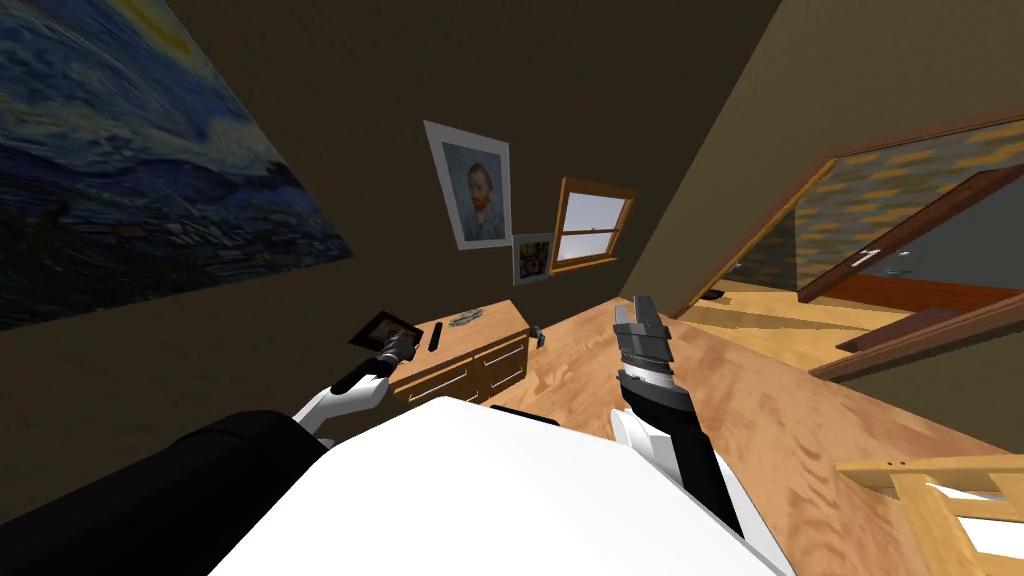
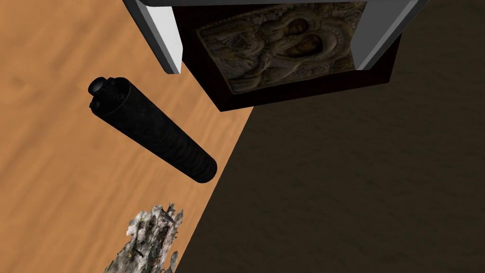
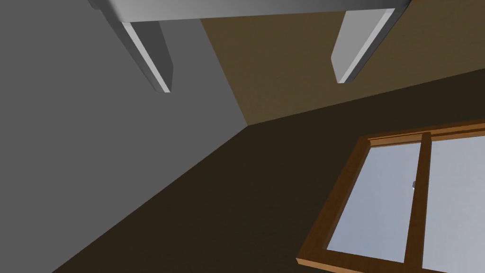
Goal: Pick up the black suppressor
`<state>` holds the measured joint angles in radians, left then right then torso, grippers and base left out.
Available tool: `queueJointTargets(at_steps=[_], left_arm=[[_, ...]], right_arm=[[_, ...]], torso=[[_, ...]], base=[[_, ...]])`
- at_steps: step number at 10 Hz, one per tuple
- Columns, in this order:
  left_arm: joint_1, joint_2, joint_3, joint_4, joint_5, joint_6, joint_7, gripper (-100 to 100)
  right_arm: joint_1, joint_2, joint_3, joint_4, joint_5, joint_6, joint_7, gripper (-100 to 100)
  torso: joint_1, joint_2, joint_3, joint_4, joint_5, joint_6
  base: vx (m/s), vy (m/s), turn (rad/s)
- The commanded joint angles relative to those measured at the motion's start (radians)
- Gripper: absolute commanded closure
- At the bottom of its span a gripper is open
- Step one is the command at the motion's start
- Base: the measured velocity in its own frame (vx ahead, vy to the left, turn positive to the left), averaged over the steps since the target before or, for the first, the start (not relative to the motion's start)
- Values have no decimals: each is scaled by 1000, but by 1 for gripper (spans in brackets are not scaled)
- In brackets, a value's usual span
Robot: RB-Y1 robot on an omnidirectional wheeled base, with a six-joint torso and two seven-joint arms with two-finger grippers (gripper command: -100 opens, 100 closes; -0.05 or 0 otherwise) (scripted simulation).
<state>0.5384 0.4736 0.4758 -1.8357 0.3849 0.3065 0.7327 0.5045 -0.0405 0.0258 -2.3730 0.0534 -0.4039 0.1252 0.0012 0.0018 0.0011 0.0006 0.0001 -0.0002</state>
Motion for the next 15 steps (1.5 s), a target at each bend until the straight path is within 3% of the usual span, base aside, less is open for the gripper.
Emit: queueJointTargets(at_steps=[1,2,3,4,5,6,8,9,10,11,12,13,15], left_arm=[[-5,16,12,42,13,41,25,-100],[-3,38,43,78,38,82,67,-100],[-3,38,43,91,38,100,73,-100],[-3,59,74,133,63,130,113,-100],[-3,59,74,140,63,160,120,-100],[-4,80,105,191,89,187,158,-100],[-4,80,105,191,89,219,169,-100],[-5,100,135,234,116,262,217,-100],[-5,100,135,241,116,279,217,-100],[-8,120,165,292,143,308,257,-100],[-8,120,165,292,143,337,265,-100],[-11,139,195,334,170,362,302,-100],[-11,139,195,344,170,398,314,-100]], right_arm=[[0,0,0,0,0,0,0,0],[0,0,0,0,0,0,0,0],[0,0,0,0,0,0,0,0],[0,0,0,0,0,0,0,0],[0,0,0,0,0,0,0,0],[0,0,0,0,0,0,0,0],[0,0,0,0,0,0,0,0],[0,0,0,0,0,0,0,0],[0,0,0,0,0,0,0,0],[0,0,0,0,0,0,0,0],[0,0,0,0,0,0,0,0],[0,0,0,0,0,0,0,0],[0,0,0,0,0,0,0,0]], torso=[[0,0,0,0,0,0],[1,0,0,0,0,-1],[0,0,0,0,0,0],[1,0,0,0,0,-1],[1,-1,0,0,0,0],[1,-1,0,0,0,-1],[1,-1,0,0,0,-1],[1,0,0,0,0,-2],[1,-1,-1,0,0,0],[2,-1,0,0,0,-1],[2,-1,0,0,0,-1],[2,-1,0,0,1,-2],[2,-1,-1,0,1,-1]], base=[[0,-4,-166],[5,-10,-369],[5,4,-151],[7,-1,-276],[7,7,-157],[10,6,-267],[5,9,-115],[12,3,-354],[9,17,-192],[10,17,-294],[10,21,-160],[16,21,-294],[7,21,-94]])
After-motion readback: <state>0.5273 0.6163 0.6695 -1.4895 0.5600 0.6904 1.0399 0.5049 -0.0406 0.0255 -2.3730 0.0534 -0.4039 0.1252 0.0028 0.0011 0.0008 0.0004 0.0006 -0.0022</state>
